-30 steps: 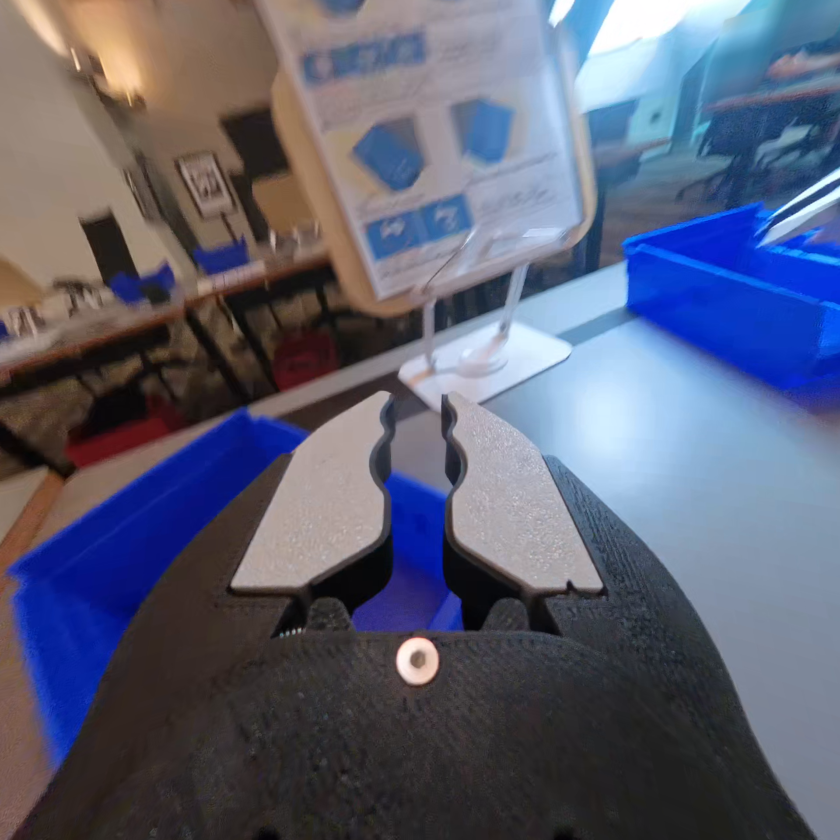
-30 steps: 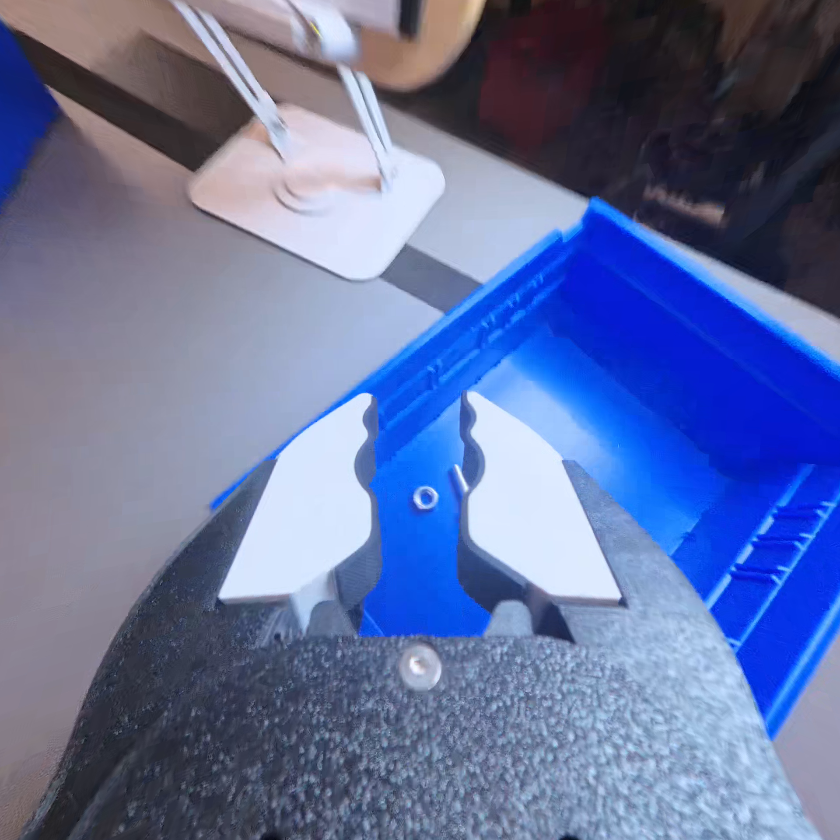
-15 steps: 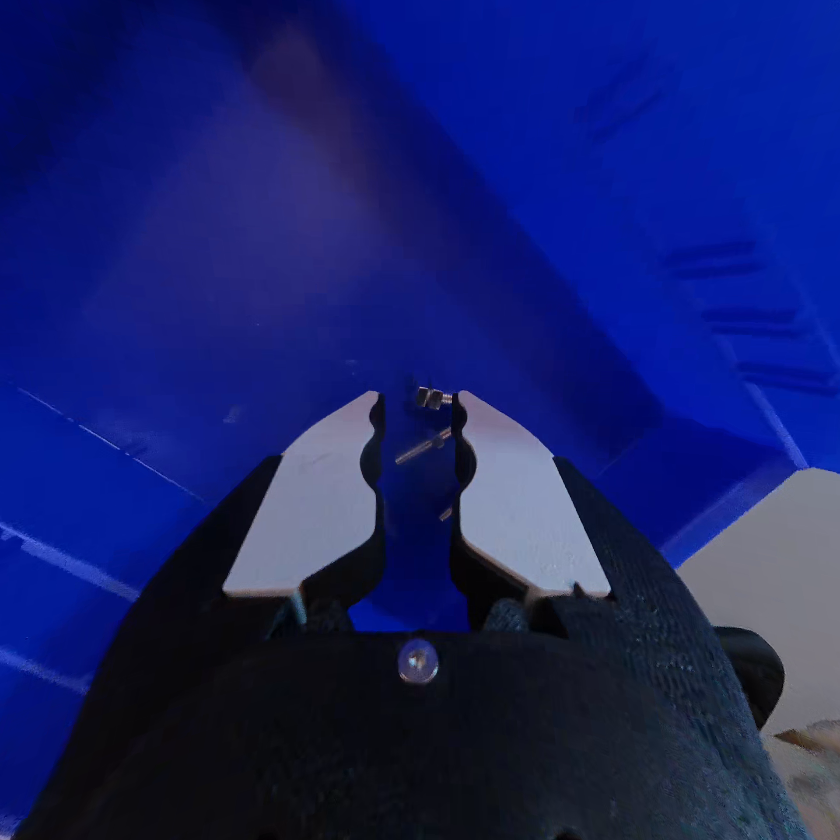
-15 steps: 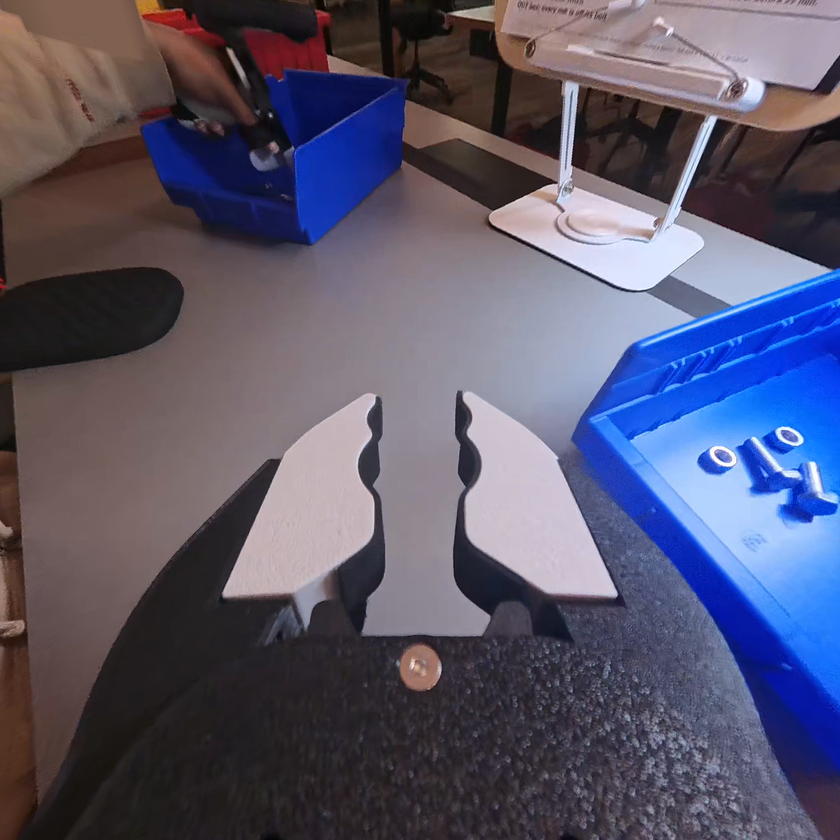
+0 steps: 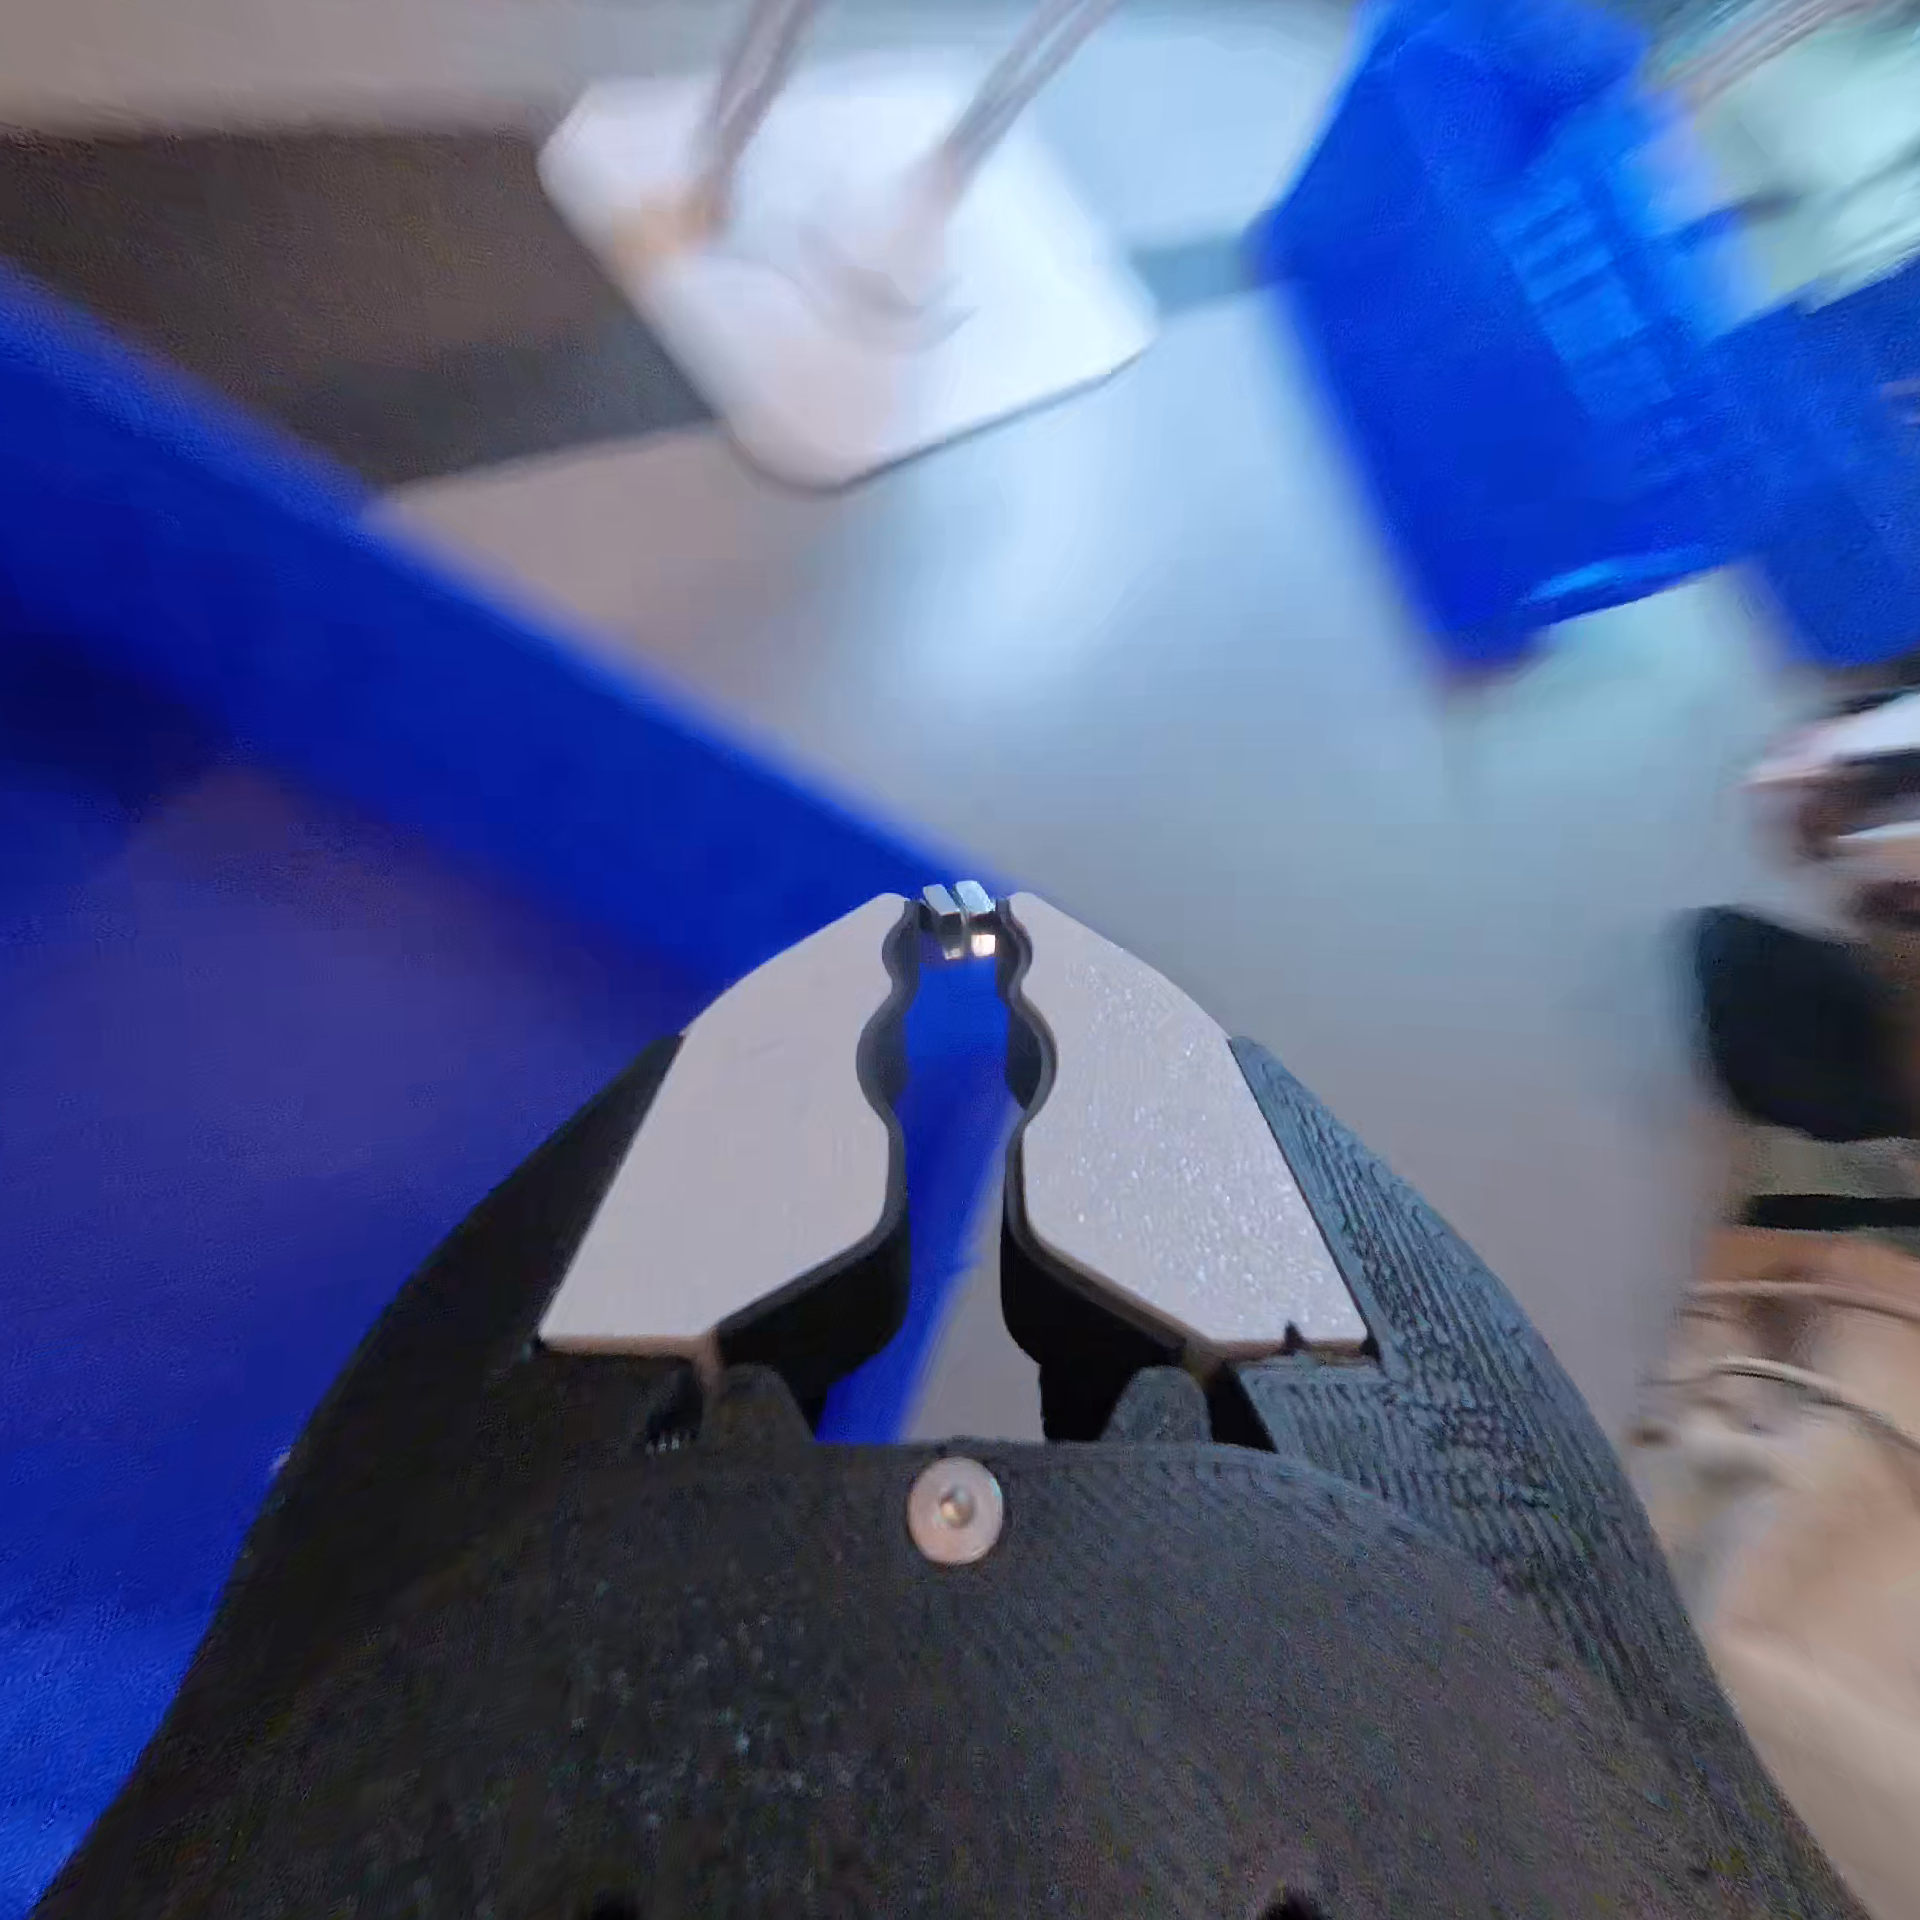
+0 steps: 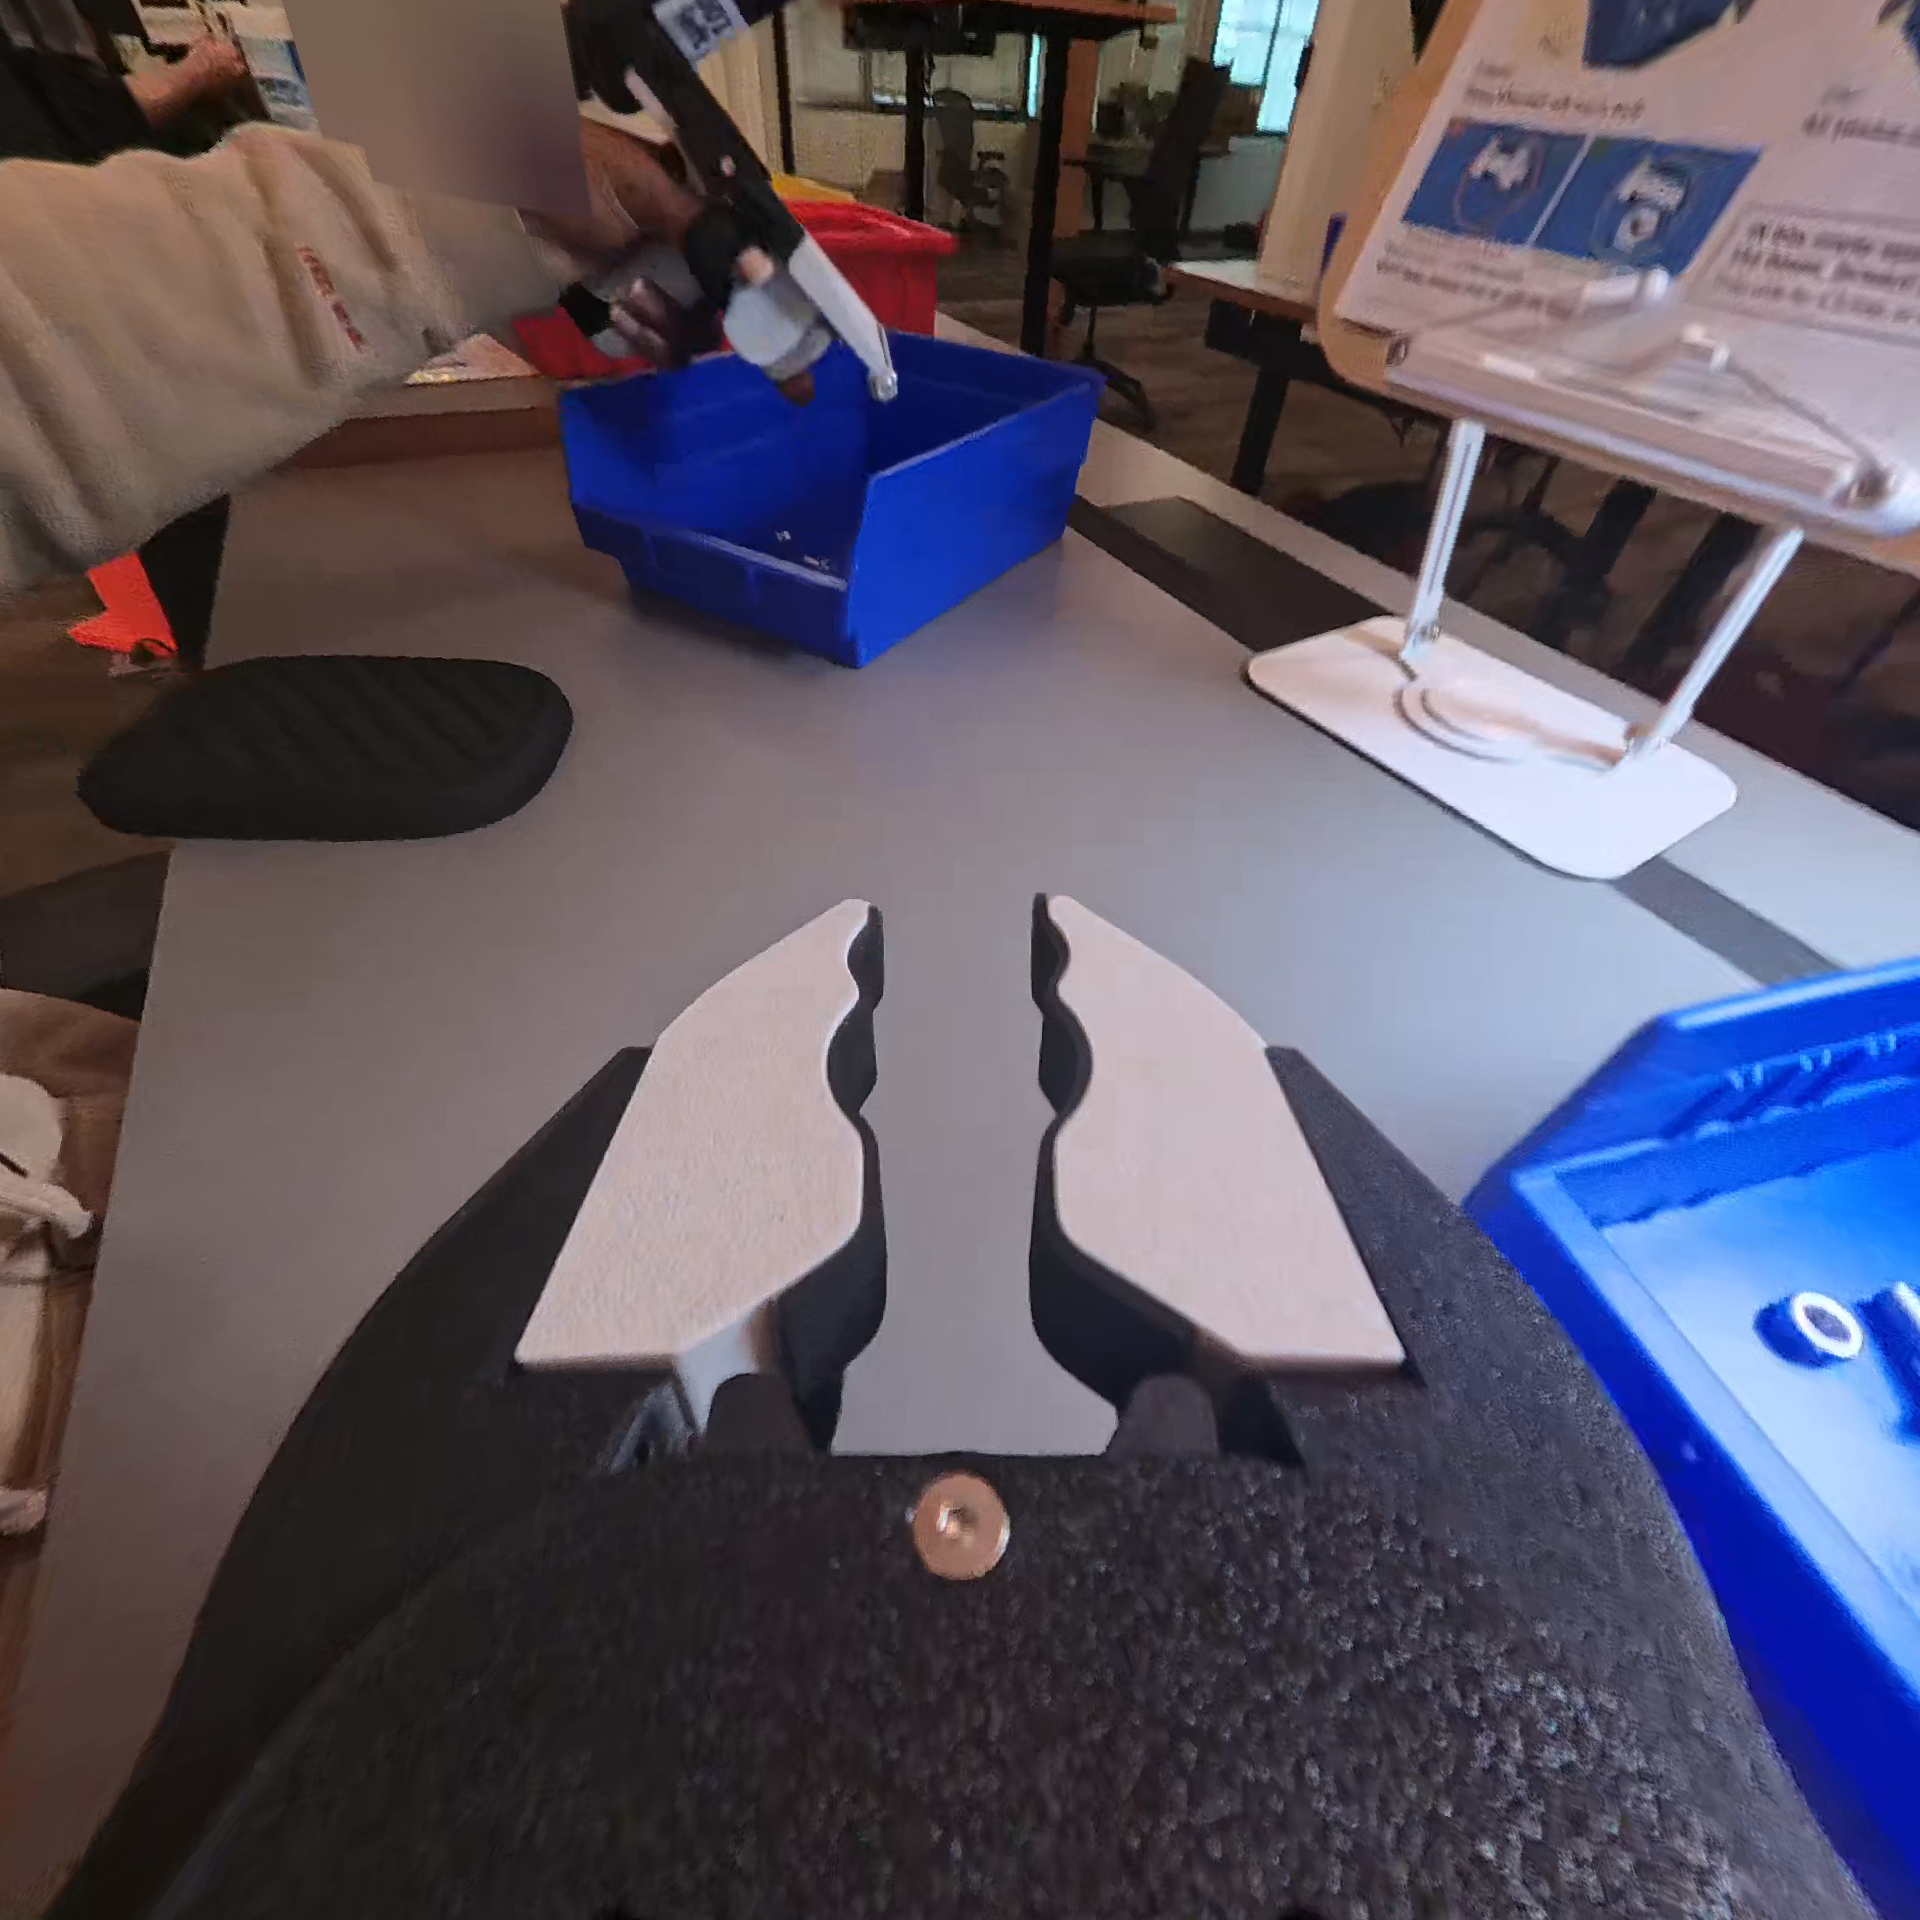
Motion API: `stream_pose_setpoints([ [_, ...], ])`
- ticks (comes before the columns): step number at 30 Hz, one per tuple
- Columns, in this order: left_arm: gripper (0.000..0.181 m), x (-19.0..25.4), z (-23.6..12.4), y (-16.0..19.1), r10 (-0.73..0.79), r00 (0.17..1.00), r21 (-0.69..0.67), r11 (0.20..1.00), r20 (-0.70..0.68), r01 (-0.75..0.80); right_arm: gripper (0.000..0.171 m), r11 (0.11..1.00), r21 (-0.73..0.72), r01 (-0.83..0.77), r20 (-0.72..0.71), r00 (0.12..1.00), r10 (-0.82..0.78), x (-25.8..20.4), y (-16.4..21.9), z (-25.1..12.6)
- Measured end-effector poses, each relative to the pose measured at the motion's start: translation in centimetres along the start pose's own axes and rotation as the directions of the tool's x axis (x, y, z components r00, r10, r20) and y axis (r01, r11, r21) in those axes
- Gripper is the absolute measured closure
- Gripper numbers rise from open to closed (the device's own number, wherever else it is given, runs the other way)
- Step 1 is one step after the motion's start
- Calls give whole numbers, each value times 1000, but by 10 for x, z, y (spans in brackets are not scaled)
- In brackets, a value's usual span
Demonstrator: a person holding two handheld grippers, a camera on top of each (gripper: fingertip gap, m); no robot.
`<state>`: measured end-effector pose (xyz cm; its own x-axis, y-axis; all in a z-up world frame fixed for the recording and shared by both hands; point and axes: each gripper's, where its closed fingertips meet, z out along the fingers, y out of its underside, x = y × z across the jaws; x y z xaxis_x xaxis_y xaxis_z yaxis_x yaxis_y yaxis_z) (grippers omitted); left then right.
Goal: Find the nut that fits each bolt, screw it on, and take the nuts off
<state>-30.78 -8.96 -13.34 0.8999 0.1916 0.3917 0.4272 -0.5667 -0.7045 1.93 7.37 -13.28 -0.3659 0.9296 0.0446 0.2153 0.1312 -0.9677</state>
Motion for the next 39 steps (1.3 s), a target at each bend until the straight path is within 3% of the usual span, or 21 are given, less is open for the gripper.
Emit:
stream_pose_setpoints([
  [2,167,84,-11,-26,40,958,215,976,-285,24,143,996,65,68,-7,998,-68,-8,-14,11],
  [3,167,127,-14,-31,71,897,280,958,-436,60,143,990,104,99,-13,995,-98,-12,-23,17],
  [7,168,243,11,-15,94,665,280,943,-741,179,144,941,243,234,-56,972,-227,-34,-59,39],
  [10,167,291,39,-1,60,546,211,953,-835,217,144,898,290,331,-104,943,-315,-49,-79,45],
  [12,168,307,52,7,36,510,174,959,-859,226,144,890,292,351,-124,936,-329,-51,-83,45],
  [19,167,317,68,25,-80,402,51,951,-912,306,156,860,287,421,-167,906,-388,-46,-73,46],
  [22,164,307,76,29,-99,429,47,947,-898,317,157,895,258,364,-106,931,-349,-43,-62,52],
  [24,160,294,79,29,-27,511,128,956,-859,265,157,935,219,279,-50,960,-274,-39,-54,57],
  [26,153,285,82,35,136,630,248,964,-764,94,157,977,129,170,21,984,-174,-34,-41,64],
  [28,153,285,85,44,342,693,353,926,-634,-134,157,995,66,79,89,992,-85,-36,-28,69],
  [30,154,287,91,53,468,703,392,875,-536,-284,157,1000,9,13,153,988,-15,-43,-17,75],
  [32,160,286,99,62,500,711,363,862,-495,-353,157,1000,-19,-7,195,981,11,-50,-11,78],
  [34,171,284,103,64,514,721,363,853,-465,-374,157,999,-37,6,213,977,1,-54,-6,80],
  [39,173,286,103,61,542,725,397,831,-425,-388,157,1000,-8,11,212,977,-9,-54,-8,77],
])
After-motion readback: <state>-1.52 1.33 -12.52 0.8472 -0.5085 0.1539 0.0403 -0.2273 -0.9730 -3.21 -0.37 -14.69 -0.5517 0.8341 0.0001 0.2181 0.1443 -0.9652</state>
